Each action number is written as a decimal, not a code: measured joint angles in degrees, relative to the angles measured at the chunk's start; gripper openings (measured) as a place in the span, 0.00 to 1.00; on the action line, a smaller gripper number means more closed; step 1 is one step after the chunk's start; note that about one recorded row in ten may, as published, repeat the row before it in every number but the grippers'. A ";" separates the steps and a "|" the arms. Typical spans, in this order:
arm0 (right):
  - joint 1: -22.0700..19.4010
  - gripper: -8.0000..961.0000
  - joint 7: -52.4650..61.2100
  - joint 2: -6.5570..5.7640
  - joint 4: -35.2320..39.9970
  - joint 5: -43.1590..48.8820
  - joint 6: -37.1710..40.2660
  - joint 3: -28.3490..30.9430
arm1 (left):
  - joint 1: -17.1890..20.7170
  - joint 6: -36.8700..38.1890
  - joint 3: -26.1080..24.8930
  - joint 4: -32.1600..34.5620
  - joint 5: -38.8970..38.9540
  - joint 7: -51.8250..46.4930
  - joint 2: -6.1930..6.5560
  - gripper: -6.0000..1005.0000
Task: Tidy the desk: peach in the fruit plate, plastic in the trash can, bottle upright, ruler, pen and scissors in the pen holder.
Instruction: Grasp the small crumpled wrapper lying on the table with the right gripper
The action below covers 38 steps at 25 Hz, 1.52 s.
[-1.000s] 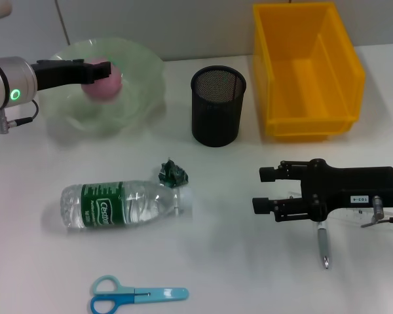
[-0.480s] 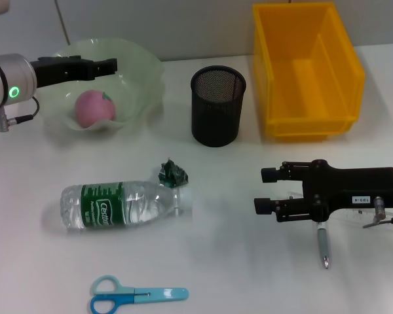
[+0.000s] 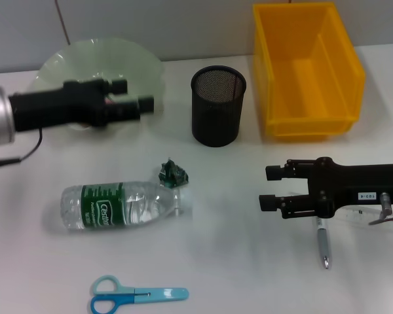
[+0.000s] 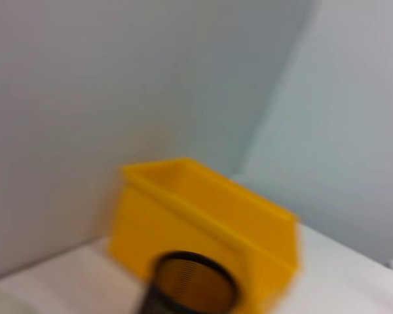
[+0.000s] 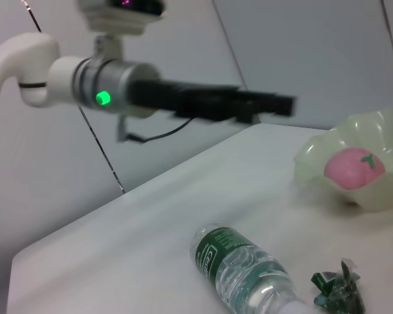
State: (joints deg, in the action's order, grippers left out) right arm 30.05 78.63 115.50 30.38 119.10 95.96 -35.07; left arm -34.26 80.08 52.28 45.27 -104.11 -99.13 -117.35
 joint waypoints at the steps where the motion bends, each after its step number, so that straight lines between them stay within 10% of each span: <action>1: 0.05 0.81 0.37 -0.10 0.17 0.00 0.14 0.00 | 0.81 3.23 0.00 0.00 0.56 1.40 0.31 0.84; 21: 4.33 0.81 24.12 -0.49 15.81 2.14 5.46 -4.49 | 8.68 17.22 0.02 -5.02 0.95 19.43 -0.44 0.84; 38: 25.66 0.81 46.80 -2.04 24.95 13.82 2.98 -15.75 | 9.31 18.92 0.02 -5.02 0.65 19.41 0.20 0.84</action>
State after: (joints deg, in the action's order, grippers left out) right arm 55.71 125.42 113.47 55.33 132.92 98.94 -50.81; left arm -24.96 99.00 52.30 40.25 -103.45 -79.72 -117.15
